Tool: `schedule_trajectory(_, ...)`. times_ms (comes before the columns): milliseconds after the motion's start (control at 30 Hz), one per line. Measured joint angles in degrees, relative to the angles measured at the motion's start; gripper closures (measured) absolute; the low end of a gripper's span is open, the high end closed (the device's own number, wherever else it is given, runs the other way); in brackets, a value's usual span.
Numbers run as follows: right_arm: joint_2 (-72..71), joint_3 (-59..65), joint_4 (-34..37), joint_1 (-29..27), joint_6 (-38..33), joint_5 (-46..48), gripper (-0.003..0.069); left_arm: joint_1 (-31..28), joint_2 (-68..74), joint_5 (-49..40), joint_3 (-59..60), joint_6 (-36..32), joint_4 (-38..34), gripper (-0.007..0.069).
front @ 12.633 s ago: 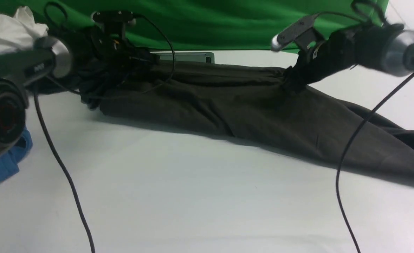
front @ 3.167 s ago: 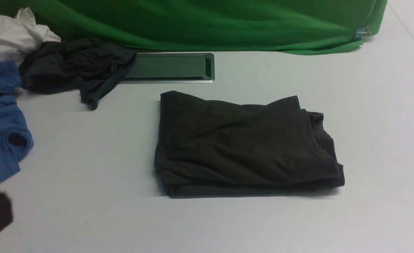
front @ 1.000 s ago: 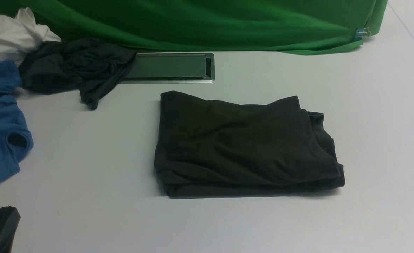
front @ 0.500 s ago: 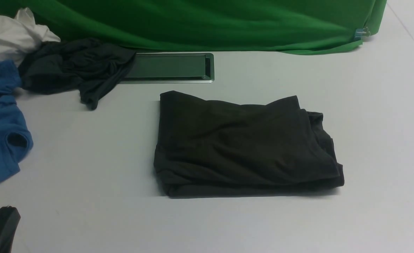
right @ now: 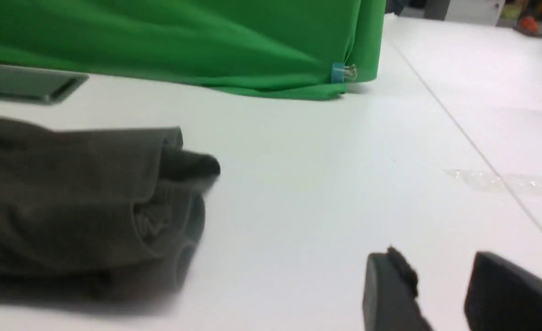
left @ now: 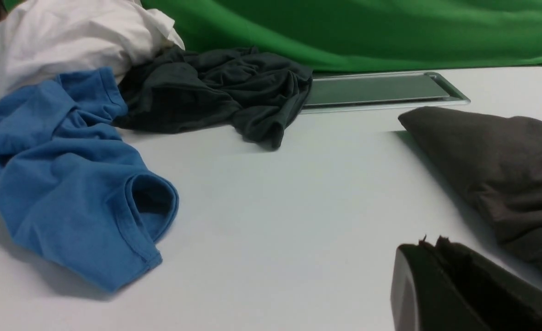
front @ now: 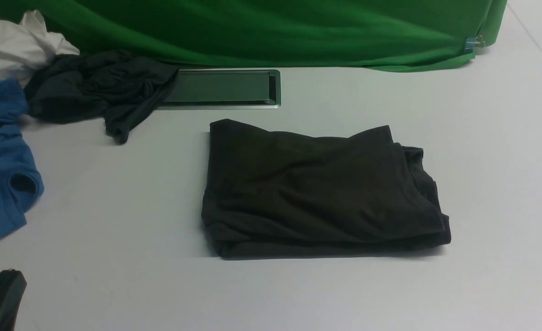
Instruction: Fold a long-sleeved shirt on a white desktop.
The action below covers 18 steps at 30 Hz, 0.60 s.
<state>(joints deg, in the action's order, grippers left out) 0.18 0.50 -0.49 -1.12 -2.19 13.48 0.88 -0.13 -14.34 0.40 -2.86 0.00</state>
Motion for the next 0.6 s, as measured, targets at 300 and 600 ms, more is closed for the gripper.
schedule_trajectory(300,-0.26,0.0,0.49,-0.05,2.73,-2.31,0.0421,0.0,0.0,0.0,0.0,0.0,0.0,0.0605)
schedule_trajectory(600,-0.26,0.0,0.49,-0.05,3.07,-2.34,0.0421,0.0,0.0,0.0,0.0,0.0,0.0,0.0605)
